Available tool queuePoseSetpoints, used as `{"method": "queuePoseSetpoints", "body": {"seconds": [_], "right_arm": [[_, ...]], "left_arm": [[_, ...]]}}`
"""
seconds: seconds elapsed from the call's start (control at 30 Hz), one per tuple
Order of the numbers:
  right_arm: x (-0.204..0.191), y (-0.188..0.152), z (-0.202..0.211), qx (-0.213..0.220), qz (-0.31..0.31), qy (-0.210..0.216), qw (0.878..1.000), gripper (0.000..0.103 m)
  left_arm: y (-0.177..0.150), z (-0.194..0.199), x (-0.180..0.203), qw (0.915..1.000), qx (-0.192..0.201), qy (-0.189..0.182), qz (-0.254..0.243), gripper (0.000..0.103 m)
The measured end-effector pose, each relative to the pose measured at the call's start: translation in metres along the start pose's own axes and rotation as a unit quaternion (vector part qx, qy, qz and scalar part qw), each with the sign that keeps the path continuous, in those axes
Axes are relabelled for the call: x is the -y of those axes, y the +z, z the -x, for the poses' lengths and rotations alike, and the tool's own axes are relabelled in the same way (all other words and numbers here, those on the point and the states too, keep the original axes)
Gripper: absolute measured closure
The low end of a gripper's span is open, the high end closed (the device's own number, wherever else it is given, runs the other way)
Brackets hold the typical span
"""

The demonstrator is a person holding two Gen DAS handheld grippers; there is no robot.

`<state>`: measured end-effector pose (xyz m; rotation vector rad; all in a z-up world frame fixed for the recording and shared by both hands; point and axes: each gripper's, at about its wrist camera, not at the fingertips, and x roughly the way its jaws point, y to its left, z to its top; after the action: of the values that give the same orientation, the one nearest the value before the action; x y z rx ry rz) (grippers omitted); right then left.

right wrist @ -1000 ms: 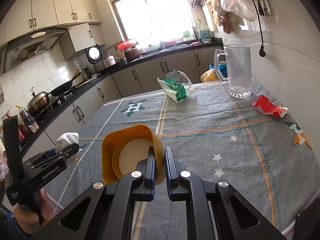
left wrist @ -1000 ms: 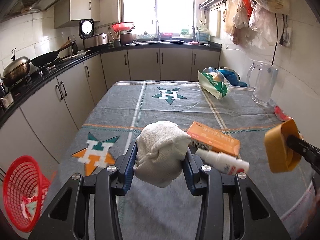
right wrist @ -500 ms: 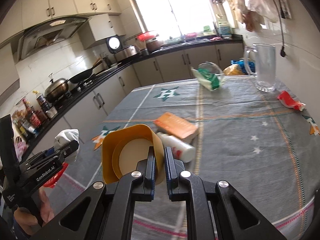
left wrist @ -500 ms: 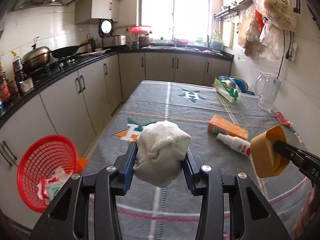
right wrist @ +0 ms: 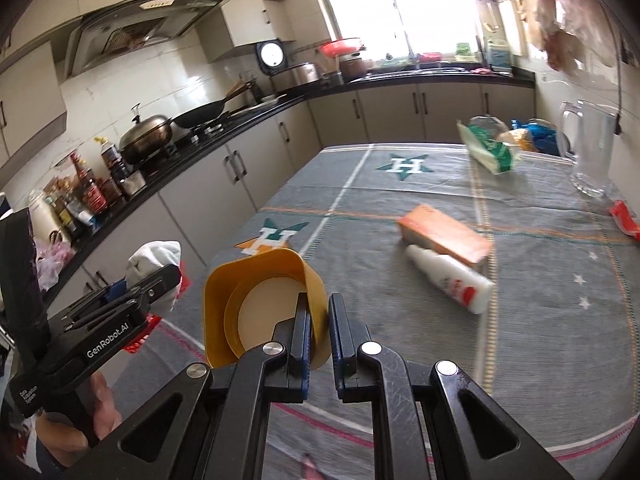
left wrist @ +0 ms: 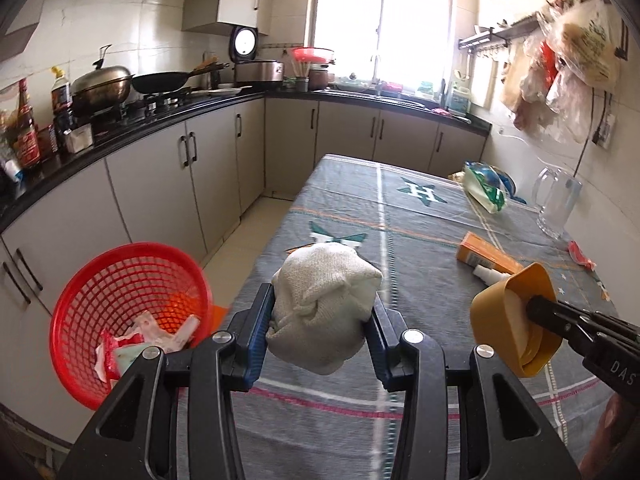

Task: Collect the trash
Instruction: 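Carry the cloth and yellow cup with both tools over the red basket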

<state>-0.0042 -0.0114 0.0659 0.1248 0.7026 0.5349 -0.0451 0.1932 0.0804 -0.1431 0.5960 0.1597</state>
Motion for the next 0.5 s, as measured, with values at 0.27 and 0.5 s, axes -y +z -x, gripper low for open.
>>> {"method": "queuePoseSetpoints", "body": {"seconds": [0.27,0.5], "right_arm": [[-0.042,0.011,-0.027,-0.023,0.023,0.034,0.999,0.093],[-0.102,0.019,-0.059,-0.041,0.058,0.073,0.995,0.093]], "left_arm": [[0.005,0.007,-0.054,0.9986,0.007,0.027,0.046,0.061],[0.002,0.008,-0.127,0.9926,-0.005,0.072,0.097,0.061]]}}
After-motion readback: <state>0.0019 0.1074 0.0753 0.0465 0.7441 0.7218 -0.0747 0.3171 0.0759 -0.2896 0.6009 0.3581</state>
